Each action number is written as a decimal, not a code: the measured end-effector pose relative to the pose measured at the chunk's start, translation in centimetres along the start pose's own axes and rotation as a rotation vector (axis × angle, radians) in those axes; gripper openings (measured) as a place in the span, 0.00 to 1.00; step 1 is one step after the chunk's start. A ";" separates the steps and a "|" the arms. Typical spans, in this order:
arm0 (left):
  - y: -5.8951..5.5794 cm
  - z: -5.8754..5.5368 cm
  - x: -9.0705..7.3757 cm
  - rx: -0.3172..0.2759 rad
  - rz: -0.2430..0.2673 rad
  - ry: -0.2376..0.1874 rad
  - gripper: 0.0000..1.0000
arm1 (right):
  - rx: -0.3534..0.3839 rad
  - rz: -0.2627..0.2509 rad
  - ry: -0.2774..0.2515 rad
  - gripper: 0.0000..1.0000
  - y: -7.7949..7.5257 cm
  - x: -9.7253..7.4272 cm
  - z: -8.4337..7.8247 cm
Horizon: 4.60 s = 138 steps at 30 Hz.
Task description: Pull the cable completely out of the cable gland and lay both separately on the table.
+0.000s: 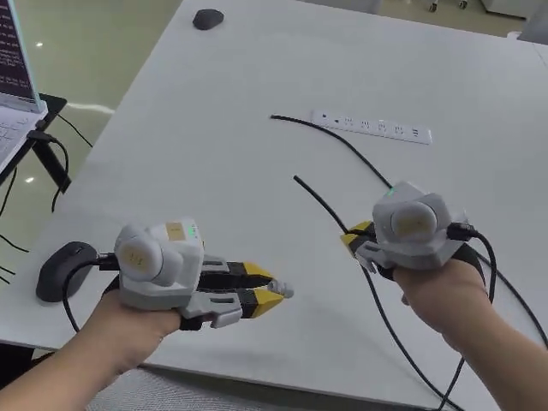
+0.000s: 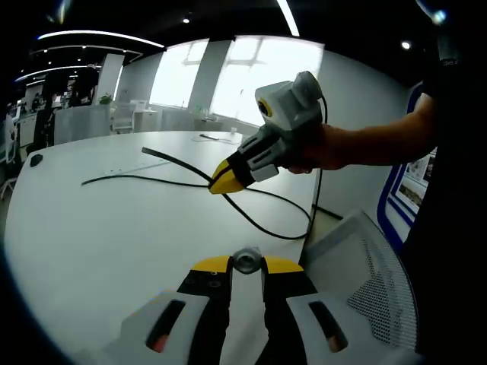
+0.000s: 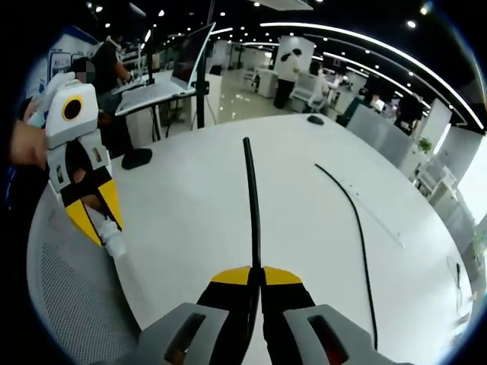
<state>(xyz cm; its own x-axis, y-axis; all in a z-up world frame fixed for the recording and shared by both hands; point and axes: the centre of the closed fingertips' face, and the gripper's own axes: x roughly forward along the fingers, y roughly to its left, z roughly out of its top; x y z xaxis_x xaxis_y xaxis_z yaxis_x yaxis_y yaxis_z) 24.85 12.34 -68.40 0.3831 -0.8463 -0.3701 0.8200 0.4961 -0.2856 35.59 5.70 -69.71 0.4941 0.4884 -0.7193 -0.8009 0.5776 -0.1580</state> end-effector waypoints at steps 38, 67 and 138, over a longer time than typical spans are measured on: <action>6.7 -10.2 -2.8 -0.106 0.024 0.097 0.15 | -0.343 0.263 0.105 0.00 11.7 13.1 1.0; 9.0 -12.8 -2.9 -0.084 0.086 0.145 0.16 | -0.255 0.321 0.120 0.00 13.3 15.2 0.6; 1.9 -7.1 -9.6 -0.239 0.384 0.100 0.81 | 0.214 0.297 -0.209 0.71 6.8 -9.9 -8.0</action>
<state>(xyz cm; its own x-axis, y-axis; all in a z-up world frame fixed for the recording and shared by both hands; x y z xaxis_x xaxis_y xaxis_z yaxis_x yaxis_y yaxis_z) 19.72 22.76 -71.72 0.5874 -0.5754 -0.5691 0.5011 0.8108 -0.3025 22.56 -0.44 -69.09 0.3276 0.7639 -0.5560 -0.8417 0.5032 0.1955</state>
